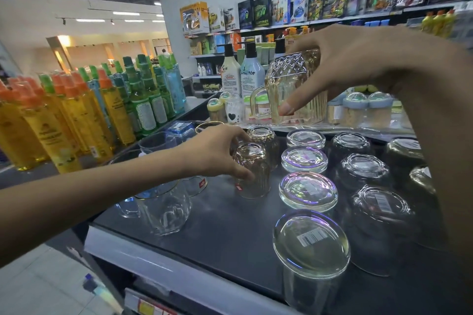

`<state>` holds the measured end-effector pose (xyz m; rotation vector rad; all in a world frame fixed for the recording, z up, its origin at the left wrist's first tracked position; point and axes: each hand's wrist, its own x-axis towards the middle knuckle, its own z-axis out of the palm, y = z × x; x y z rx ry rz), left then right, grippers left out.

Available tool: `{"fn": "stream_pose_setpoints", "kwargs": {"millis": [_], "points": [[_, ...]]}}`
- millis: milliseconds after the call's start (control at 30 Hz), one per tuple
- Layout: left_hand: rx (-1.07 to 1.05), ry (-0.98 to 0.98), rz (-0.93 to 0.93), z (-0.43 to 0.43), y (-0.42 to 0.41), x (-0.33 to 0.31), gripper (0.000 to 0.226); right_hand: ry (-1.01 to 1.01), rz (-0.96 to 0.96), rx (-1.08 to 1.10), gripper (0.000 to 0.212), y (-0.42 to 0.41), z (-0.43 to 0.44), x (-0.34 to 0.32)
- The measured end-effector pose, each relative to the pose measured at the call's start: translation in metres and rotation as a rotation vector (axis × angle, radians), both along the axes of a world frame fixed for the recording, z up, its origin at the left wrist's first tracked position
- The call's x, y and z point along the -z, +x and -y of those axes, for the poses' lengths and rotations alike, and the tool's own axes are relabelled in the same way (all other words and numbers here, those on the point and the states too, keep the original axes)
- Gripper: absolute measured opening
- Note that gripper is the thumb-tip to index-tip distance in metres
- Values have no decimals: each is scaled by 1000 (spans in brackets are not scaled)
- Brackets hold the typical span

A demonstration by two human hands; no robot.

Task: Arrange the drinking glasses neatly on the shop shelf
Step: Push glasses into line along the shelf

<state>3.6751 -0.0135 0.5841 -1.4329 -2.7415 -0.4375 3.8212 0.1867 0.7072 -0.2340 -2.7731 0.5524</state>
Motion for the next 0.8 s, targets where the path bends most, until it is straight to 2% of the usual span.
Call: {"fn": "stream_pose_setpoints", "kwargs": {"millis": [133,300,400,433,600,667,800], "points": [[-25,-2,28,-2,0,2,79,-18,2,-2,53,-1,1,2],[-30,13,64,3,6,-6,77,-157,32,-29,70,1,8,4],[-59,159,124,20,11,-23,79,-128,85,-44,109,7,16,0],[-60,220,151,28,14,-30,80,-119,84,-55,114,8,19,0],[-11,496,328,69,35,-56,75,-53,76,-124,112,7,39,7],[-60,536,239,88,39,-54,70,-39,66,-136,108,7,50,9],[-331,515,-198,130,60,5,74,15,63,-110,103,6,73,10]]}}
